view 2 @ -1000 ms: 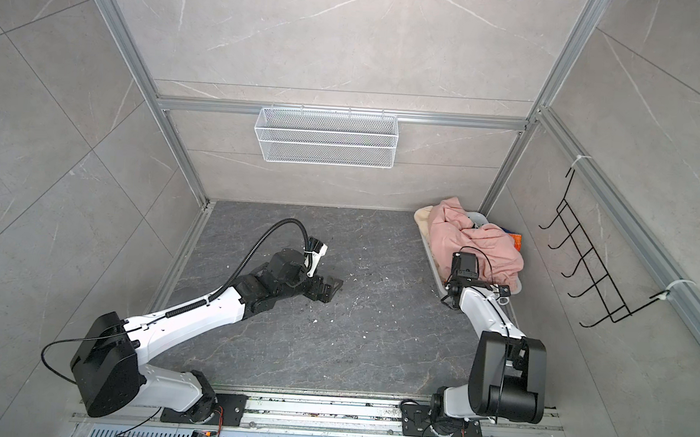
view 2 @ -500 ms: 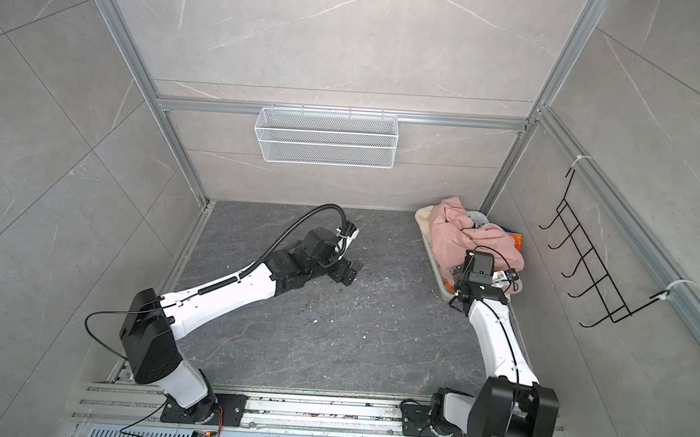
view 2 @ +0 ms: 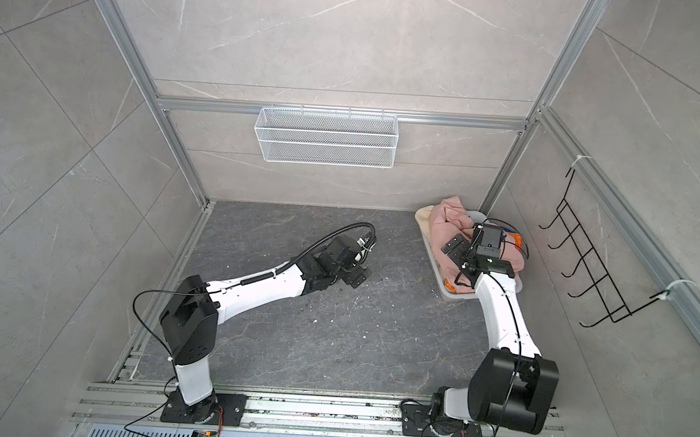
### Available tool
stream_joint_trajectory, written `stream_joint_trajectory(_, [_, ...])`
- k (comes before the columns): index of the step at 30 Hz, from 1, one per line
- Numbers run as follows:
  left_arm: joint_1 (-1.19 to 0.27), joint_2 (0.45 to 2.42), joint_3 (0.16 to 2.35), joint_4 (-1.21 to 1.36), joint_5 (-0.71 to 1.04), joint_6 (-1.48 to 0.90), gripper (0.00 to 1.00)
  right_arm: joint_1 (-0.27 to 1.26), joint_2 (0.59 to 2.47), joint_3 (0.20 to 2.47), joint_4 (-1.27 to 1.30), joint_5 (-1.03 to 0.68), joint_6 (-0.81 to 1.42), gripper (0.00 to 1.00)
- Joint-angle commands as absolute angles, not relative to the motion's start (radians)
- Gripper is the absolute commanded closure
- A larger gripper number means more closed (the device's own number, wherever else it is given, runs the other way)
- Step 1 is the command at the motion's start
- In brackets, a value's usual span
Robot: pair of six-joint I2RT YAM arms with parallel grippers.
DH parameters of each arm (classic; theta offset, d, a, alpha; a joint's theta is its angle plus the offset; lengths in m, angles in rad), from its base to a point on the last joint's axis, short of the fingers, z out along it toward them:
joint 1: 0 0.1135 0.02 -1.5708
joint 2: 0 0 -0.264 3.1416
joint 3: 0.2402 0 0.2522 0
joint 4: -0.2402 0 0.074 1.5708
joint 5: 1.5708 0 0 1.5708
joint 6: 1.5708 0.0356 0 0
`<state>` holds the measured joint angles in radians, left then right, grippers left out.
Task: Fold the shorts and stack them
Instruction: 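Grasp the pink shorts waistband with the right gripper and lift from basket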
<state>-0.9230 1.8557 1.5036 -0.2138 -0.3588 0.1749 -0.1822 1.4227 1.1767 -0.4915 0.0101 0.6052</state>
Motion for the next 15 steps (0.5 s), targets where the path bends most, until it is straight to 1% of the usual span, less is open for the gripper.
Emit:
stream_joint_trajectory(1, [-0.939,1.833,1.578,-0.241,-0.309,0.141,0.00,-0.200,1.486,1.228,-0.505,-0.021,0.590,0.02])
stream_joint_trajectory(2, [-0.944,1.833,1.579,-0.247,-0.310,0.138,0.00,-0.205,1.497,1.229,-0.500,-0.026,0.592,0.05])
stream_joint_trajectory(4, [-0.955,1.830,1.577,-0.255,-0.313,0.125,0.00,-0.211,1.506,1.220,-0.479,-0.041,0.597,0.16])
stream_joint_trajectory(5, [-0.958,1.827,1.573,-0.257,-0.310,0.121,0.00,-0.213,1.506,1.215,-0.473,-0.040,0.598,0.25])
stream_joint_trajectory(8, [-0.965,1.819,1.559,-0.257,-0.298,0.108,0.00,-0.217,1.496,1.211,-0.476,-0.037,0.602,0.60])
stream_joint_trajectory(10, [-0.966,1.811,1.554,-0.261,-0.302,0.097,0.00,-0.219,1.465,1.216,-0.489,-0.040,0.604,0.80])
stream_joint_trajectory(13, [-0.966,1.792,1.552,-0.254,-0.316,0.087,0.00,-0.219,1.391,1.244,-0.508,-0.061,0.602,1.00])
stream_joint_trajectory(15, [-0.966,1.773,1.552,-0.239,-0.317,0.083,0.00,-0.219,1.346,1.292,-0.534,-0.093,0.595,1.00])
